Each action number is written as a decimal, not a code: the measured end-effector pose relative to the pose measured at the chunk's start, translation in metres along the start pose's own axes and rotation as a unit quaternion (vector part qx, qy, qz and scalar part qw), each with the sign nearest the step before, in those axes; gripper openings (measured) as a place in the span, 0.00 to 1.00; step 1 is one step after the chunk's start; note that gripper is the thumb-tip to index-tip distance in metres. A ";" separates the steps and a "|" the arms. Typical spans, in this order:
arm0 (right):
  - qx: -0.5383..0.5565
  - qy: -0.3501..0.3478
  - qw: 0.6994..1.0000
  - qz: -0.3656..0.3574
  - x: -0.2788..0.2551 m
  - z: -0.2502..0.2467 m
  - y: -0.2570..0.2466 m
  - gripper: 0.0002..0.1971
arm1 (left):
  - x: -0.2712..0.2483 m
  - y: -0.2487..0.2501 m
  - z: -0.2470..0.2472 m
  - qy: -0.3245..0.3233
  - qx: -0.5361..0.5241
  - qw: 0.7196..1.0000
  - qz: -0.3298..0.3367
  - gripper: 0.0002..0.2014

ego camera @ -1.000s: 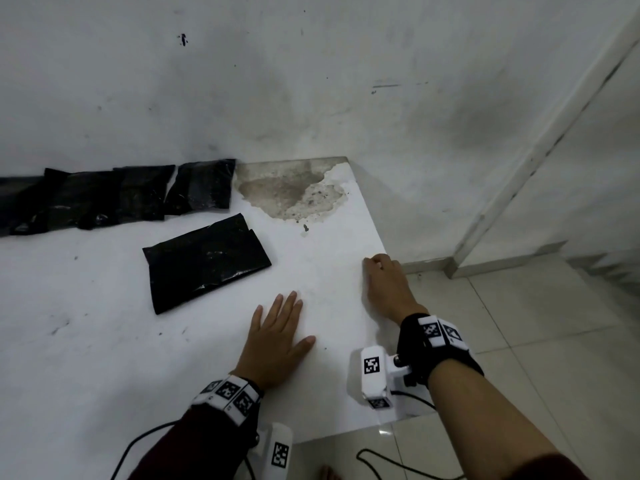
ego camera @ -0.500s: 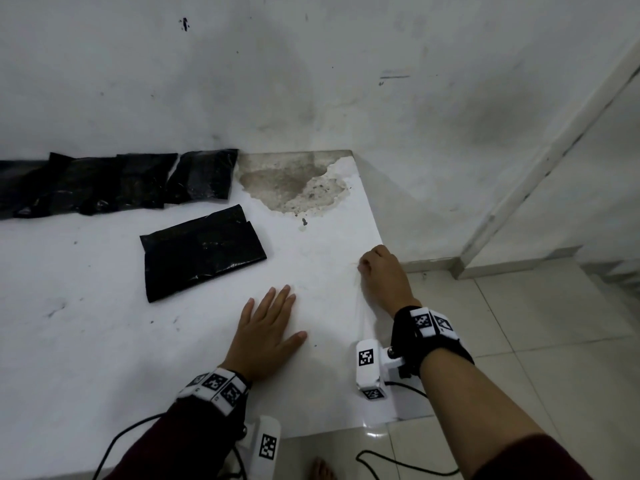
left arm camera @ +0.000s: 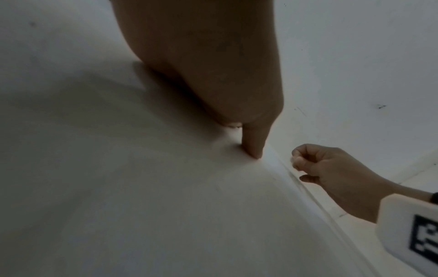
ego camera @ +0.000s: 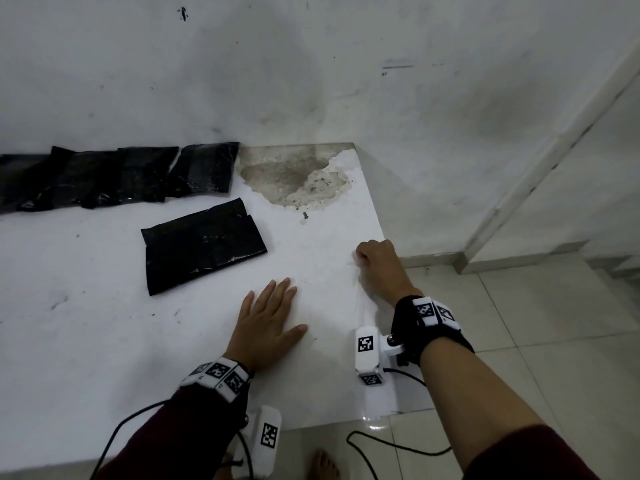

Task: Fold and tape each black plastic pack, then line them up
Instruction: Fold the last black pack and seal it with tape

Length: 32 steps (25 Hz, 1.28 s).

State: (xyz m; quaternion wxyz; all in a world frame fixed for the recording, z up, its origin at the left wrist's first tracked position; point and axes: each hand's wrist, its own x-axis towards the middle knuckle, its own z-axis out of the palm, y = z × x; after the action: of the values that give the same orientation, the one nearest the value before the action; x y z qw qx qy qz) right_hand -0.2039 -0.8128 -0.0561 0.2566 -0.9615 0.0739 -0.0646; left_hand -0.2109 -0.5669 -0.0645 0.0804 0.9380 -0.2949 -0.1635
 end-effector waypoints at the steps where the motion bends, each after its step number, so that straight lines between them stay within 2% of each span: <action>1: 0.027 -0.002 1.000 0.005 -0.003 -0.007 -0.004 0.22 | 0.001 -0.001 0.000 0.000 0.003 1.000 0.000 0.47; 4: 0.075 -0.042 0.995 0.054 -0.017 -0.038 -0.017 0.16 | 0.002 -0.001 0.002 0.003 0.007 1.000 0.000 0.48; 8: 0.110 -0.043 0.991 0.067 -0.034 -0.079 -0.037 0.15 | 0.003 0.000 -0.001 -0.011 -0.009 1.000 -0.008 0.51; 10: 0.108 -0.048 0.991 0.058 -0.043 -0.096 -0.049 0.15 | 0.002 0.007 -0.010 -0.016 -0.082 0.996 -0.023 0.55; 12: 0.108 -0.054 0.992 0.044 -0.050 -0.110 -0.060 0.17 | -0.002 0.027 -0.019 -0.010 -0.247 0.969 -0.022 0.53; 14: 0.111 -0.041 0.993 0.027 -0.054 -0.122 -0.070 0.17 | -0.009 0.057 -0.024 -0.012 -0.403 0.915 0.027 0.39; 17: 0.107 -0.028 0.994 0.007 -0.059 -0.137 -0.079 0.18 | -0.016 0.095 -0.018 0.011 -0.501 0.862 0.072 0.17; 19: 0.108 -0.024 0.994 0.009 -0.063 -0.144 -0.080 0.18 | -0.021 0.107 -0.019 0.033 -0.542 0.838 0.058 0.04; 20: 0.112 -0.022 0.993 0.008 -0.064 -0.146 -0.081 0.18 | -0.024 0.109 -0.022 0.035 -0.559 0.827 0.056 0.01; 23: 0.109 -0.022 0.994 -0.001 -0.067 -0.151 -0.089 0.17 | -0.036 0.113 -0.033 0.019 -0.597 0.799 0.072 0.04; 25: 0.123 0.006 0.992 -0.023 -0.067 -0.159 -0.100 0.15 | -0.044 0.116 -0.046 0.035 -0.626 0.775 0.085 0.05; 28: 0.172 0.118 0.974 -0.088 -0.053 -0.184 -0.123 0.16 | -0.044 0.115 -0.077 0.102 -0.705 0.696 0.089 0.04; 29: 0.184 0.145 0.967 -0.099 -0.044 -0.195 -0.131 0.18 | -0.041 0.112 -0.089 0.112 -0.714 0.683 0.102 0.03; 30: 0.190 0.160 0.964 -0.098 -0.036 -0.204 -0.139 0.18 | -0.039 0.106 -0.099 0.114 -0.704 0.691 0.118 0.04; 32: 0.177 0.165 0.967 -0.082 -0.022 -0.216 -0.151 0.14 | -0.035 0.092 -0.113 0.102 -0.660 0.731 0.143 0.07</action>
State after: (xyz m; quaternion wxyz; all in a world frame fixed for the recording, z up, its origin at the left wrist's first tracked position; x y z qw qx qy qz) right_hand -0.2438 -0.7843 0.2041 0.4007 -0.8795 0.0236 -0.2556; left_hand -0.2463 -0.6152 0.0728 0.7309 0.6070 -0.2337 -0.2067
